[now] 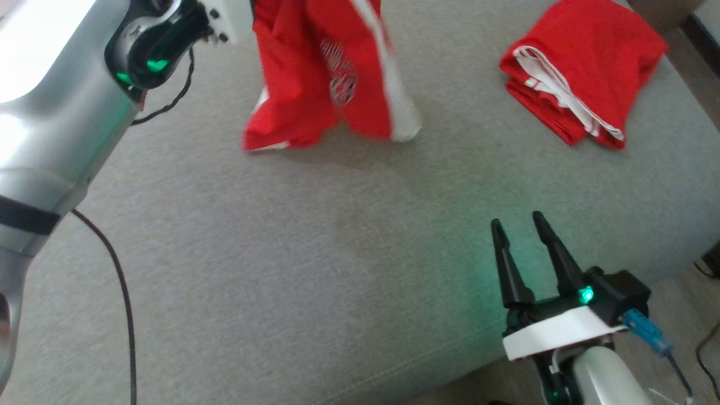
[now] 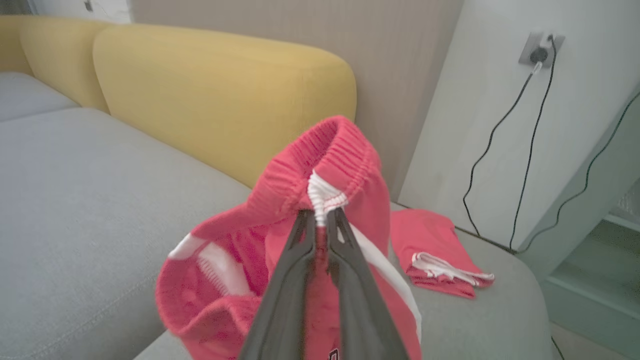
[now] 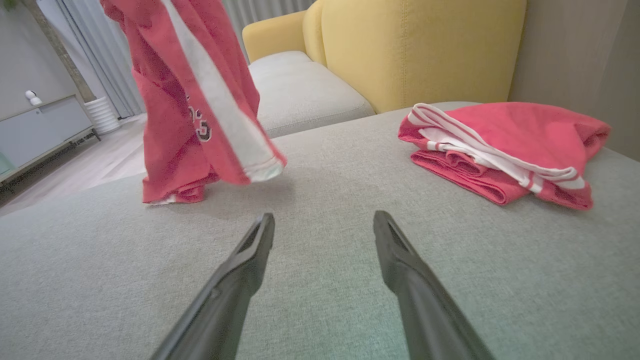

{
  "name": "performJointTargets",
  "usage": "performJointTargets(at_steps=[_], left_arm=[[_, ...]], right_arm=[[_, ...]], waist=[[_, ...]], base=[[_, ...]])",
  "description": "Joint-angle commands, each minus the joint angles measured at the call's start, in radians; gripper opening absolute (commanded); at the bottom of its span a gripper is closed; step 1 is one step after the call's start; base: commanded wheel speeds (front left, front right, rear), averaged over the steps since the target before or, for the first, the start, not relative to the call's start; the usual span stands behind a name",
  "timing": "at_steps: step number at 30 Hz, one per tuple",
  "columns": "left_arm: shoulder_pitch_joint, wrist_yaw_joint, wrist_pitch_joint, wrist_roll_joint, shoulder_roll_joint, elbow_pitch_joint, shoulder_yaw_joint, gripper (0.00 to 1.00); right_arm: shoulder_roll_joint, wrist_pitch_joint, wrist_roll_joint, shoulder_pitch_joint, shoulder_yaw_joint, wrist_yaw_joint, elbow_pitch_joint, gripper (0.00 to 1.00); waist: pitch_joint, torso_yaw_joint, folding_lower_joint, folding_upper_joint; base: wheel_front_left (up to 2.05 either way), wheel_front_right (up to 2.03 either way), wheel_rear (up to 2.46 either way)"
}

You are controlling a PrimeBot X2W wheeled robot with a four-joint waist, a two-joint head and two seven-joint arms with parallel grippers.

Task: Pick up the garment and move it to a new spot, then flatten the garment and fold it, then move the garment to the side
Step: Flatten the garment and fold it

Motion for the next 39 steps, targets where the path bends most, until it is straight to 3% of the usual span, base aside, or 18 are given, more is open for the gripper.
performJointTargets(at_steps=[1,8,9,13,17,20,21,22,24,25,26,32,39], left_arm=[[-0.048,0.031,-0.038,0.001,0.021,-0.051,0.069,0.0],[0.207,0.209,-0.161,-0.047,0.076,-0.301,0.114,0.0],[0.207,0.209,-0.161,-0.047,0.076,-0.301,0.114,0.0],[0.485,0.312,-0.264,-0.113,0.121,-0.475,0.125,0.0],[0.731,0.333,-0.36,-0.169,0.116,-0.543,0.117,0.0],[0.859,0.286,-0.389,-0.205,0.072,-0.525,0.128,0.0],[0.893,0.256,-0.393,-0.22,0.052,-0.51,0.14,0.07],[0.948,0.196,-0.398,-0.229,0.014,-0.461,0.17,0.34],[0.991,0.148,-0.4,-0.218,-0.022,-0.399,0.209,0.44],[1.013,0.128,-0.4,-0.21,-0.045,-0.368,0.242,0.68],[1.034,0.109,-0.4,-0.196,-0.066,-0.338,0.271,1.0],[1.127,0.018,-0.401,-0.088,-0.162,-0.227,0.383,1.0],[1.149,0.003,-0.401,0.097,-0.169,-0.164,0.422,1.0]], right_arm=[[-0.005,-0.011,-0.011,0.001,0.003,-0.001,-0.027,1.0],[-0.005,-0.011,-0.045,0.042,-0.043,-0.001,-0.022,1.0],[-0.005,-0.011,-0.045,0.042,-0.043,-0.001,-0.022,1.0],[-0.005,-0.011,-0.069,0.065,-0.071,-0.001,-0.019,1.0],[-0.005,-0.011,-0.097,0.08,-0.086,-0.001,-0.013,1.0],[-0.005,-0.011,-0.123,0.084,-0.091,-0.001,-0.008,1.0],[-0.005,-0.011,-0.13,0.083,-0.093,-0.001,-0.006,1.0],[-0.005,-0.011,-0.142,0.085,-0.095,-0.001,-0.003,1.0],[-0.005,-0.011,-0.154,0.085,-0.089,-0.001,0.001,1.0],[-0.005,-0.011,-0.159,0.085,-0.087,-0.001,0.002,1.0],[-0.005,-0.011,-0.162,0.085,-0.086,-0.001,0.002,1.0],[-0.005,-0.011,-0.172,0.101,-0.089,-0.001,0.006,1.0],[-0.005,-0.011,-0.165,0.103,-0.084,-0.001,0.001,1.0]], waist=[[-0.018,0.032,0.0,0.0],[-0.058,0.132,0.0,0.0],[-0.058,0.132,0.0,0.0],[-0.065,0.206,0.0,0.0],[-0.067,0.289,0.0,0.0],[-0.066,0.346,0.0,0.0],[-0.067,0.363,0.0,0.0],[-0.069,0.393,0.0,0.0],[-0.07,0.411,0.0,0.0],[-0.071,0.417,0.0,0.0],[-0.072,0.42,0.0,0.0],[-0.087,0.42,0.0,0.0],[-0.08,0.394,0.0,0.0]], base=[[0.0,0.0,0.0],[0.0,0.0,0.0],[0.0,0.0,0.0],[0.0,0.0,0.0],[0.0,0.0,0.0],[0.0,0.0,0.0],[0.0,0.0,0.0],[0.0,0.0,0.0],[0.0,0.0,0.0],[0.0,0.0,0.0],[0.0,0.0,0.0],[0.0,0.0,0.0],[0.0,0.0,0.0]])
